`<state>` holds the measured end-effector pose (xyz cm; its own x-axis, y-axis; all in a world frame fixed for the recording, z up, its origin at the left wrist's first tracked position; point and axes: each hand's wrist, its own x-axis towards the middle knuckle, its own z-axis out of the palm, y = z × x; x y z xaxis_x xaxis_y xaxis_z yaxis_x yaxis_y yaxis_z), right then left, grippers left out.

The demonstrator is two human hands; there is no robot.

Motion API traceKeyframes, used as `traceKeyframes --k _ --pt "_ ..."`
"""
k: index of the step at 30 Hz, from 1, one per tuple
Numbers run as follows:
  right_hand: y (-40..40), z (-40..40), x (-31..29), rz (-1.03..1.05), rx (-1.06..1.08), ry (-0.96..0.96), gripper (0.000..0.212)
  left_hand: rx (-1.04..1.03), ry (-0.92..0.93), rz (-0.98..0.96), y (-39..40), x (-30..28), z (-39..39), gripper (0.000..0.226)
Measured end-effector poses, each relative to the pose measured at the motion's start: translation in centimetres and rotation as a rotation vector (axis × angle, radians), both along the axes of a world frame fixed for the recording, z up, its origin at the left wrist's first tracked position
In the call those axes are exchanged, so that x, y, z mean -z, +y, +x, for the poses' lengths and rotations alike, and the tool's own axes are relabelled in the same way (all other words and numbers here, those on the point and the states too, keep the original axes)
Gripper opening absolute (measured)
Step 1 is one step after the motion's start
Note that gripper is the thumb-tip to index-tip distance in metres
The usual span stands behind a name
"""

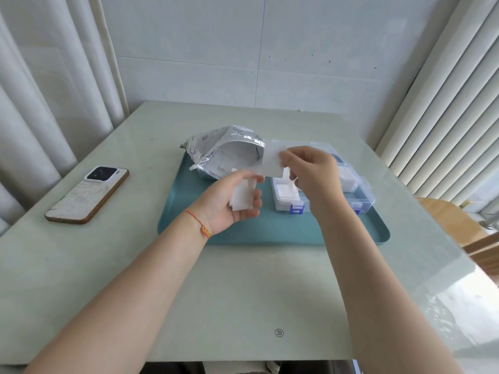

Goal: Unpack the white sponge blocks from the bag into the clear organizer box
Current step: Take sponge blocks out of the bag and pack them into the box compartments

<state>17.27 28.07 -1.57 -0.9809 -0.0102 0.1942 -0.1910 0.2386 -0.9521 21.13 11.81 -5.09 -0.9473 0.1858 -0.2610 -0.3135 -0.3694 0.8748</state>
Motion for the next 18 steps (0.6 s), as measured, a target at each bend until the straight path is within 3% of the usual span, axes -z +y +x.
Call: traceKeyframes --k 2,4,7,10,12,14,16,18 --pt "0.3 0.2 -0.2 -0.141 -0.091 -0.107 0.01 -0.027 -0.035 0.172 -0.4 -0.2 -0.2 0.051" --pt "0.2 0.5 -0.2 -0.133 -0.212 -0.165 0.013 0.001 -0.013 0.286 -0.6 -0.1 -0.2 0.069" --pt "-1.1 1.4 0.0 0.069 -0.283 -0.129 0.013 0.055 0.015 0.345 -0.4 -0.1 0.0 0.08" --pt "-2.0 1.3 1.1 0.428 -0.156 0.074 0.01 0.072 0.02 0.29 -0.2 -0.1 0.2 0.075" --pt "-1.8 1.3 1.3 0.483 -0.185 0.175 0.026 0.023 -0.006 0.256 -0.2 0.0 0.0 0.068" --pt "-1.5 1.4 1.3 0.51 -0.347 0.202 0.053 -0.01 -0.029 0.232 -0.2 0.1 -0.1 0.064" --pt "-1.6 1.7 1.6 0.658 -0.47 0.202 0.084 0.011 -0.049 0.217 -0.2 0.0 0.0 0.059" --pt "-2.1 1.8 2.1 0.791 -0.492 0.222 0.096 0.043 -0.051 0.159 -0.1 -0.1 0.2 0.061"
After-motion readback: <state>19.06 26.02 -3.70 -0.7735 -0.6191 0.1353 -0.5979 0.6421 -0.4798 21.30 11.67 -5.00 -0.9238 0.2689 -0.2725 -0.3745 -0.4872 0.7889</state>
